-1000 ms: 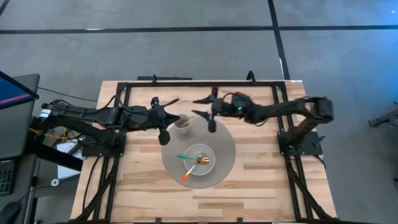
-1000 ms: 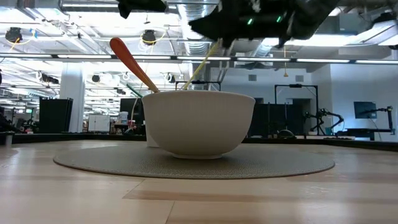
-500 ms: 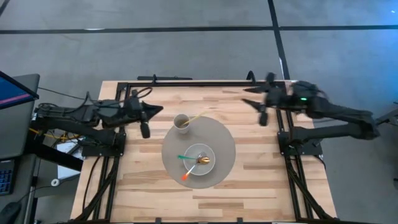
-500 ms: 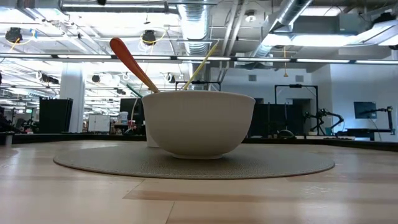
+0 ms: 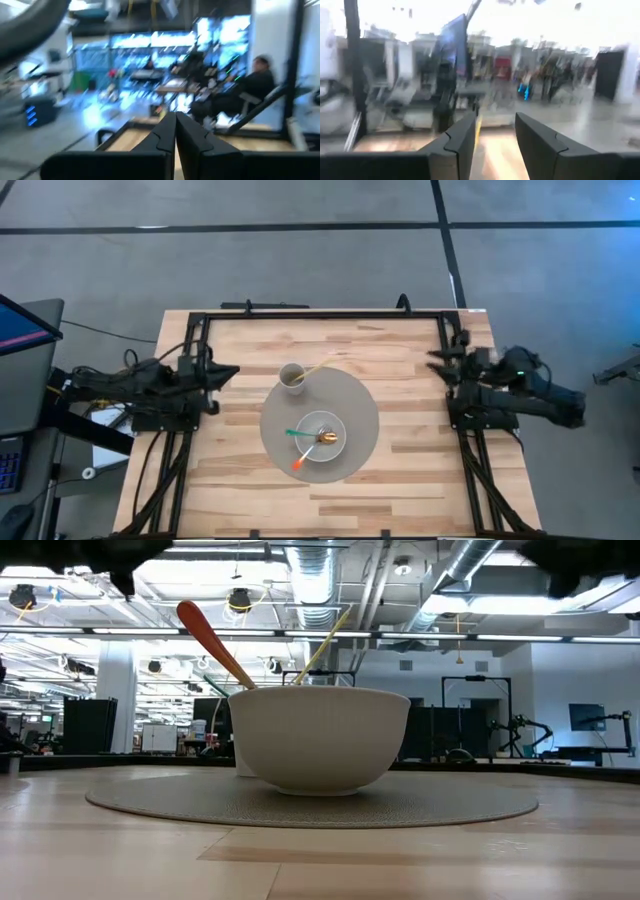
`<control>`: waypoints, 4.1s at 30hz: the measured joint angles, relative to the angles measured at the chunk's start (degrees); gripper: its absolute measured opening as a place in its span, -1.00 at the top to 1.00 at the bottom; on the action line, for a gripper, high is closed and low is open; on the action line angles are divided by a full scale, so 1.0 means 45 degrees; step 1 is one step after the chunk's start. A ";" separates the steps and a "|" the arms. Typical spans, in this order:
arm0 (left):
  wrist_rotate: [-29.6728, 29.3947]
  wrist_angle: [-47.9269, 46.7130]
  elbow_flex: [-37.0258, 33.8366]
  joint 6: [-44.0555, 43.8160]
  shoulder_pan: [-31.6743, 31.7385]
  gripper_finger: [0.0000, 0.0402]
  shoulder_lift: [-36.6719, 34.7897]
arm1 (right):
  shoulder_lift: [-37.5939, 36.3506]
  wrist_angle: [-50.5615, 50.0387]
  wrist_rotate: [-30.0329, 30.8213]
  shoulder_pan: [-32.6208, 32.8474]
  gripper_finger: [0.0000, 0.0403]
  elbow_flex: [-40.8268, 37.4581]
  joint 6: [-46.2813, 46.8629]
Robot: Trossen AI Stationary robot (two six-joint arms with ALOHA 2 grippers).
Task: Pick & Place Utensil
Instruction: Return to Home Position
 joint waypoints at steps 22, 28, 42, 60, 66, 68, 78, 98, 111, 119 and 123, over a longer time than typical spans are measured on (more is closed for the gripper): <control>0.1067 0.2142 -0.3489 0.0338 0.0024 0.94 -0.2858 | 0.0067 0.2993 -0.0206 0.0073 0.38 -0.4193 0.1207; 0.1070 0.2177 -0.3489 -0.0064 0.0024 0.94 -0.2756 | 0.0025 0.2783 -0.0184 0.0073 0.38 -0.4609 0.1207; 0.1071 0.2202 -0.3489 -0.0097 0.0024 0.94 -0.2098 | 0.0029 0.2476 -0.0223 0.0073 0.38 -0.4616 0.1202; 0.1071 0.2202 -0.3489 -0.0097 0.0023 0.94 -0.0759 | 0.0029 0.2477 -0.0223 0.0073 0.38 -0.4611 0.1202; 0.1071 0.2202 -0.3489 -0.0097 0.0024 0.94 -0.0359 | 0.0029 0.2477 -0.0223 0.0073 0.38 -0.4611 0.1200; 0.1069 0.2202 -0.3489 -0.0097 0.0023 0.94 -0.0239 | 0.0029 0.2477 -0.0223 0.0073 0.38 -0.4611 0.1197; 0.1070 0.2217 -0.3485 -0.0097 0.0024 0.94 0.0092 | 0.0029 0.2477 0.0442 -0.0049 0.38 -0.4606 0.1600; 0.1066 0.2251 -0.3480 -0.0097 0.0020 0.94 0.0134 | 0.0029 0.2477 0.0442 -0.0039 0.38 -0.4606 0.1634; 0.1066 0.2255 -0.3480 -0.0097 0.0024 0.94 0.0134 | 0.0029 0.2475 0.0442 -0.0039 0.38 -0.4601 0.1634; 0.1066 0.2260 -0.3480 -0.0097 0.0024 0.94 0.0134 | 0.0029 0.2476 0.0442 -0.0039 0.38 -0.4601 0.1634; 0.1069 0.2269 -0.3480 -0.0097 0.0022 0.94 0.0134 | 0.0029 0.2472 0.0442 -0.0039 0.38 -0.4601 0.1634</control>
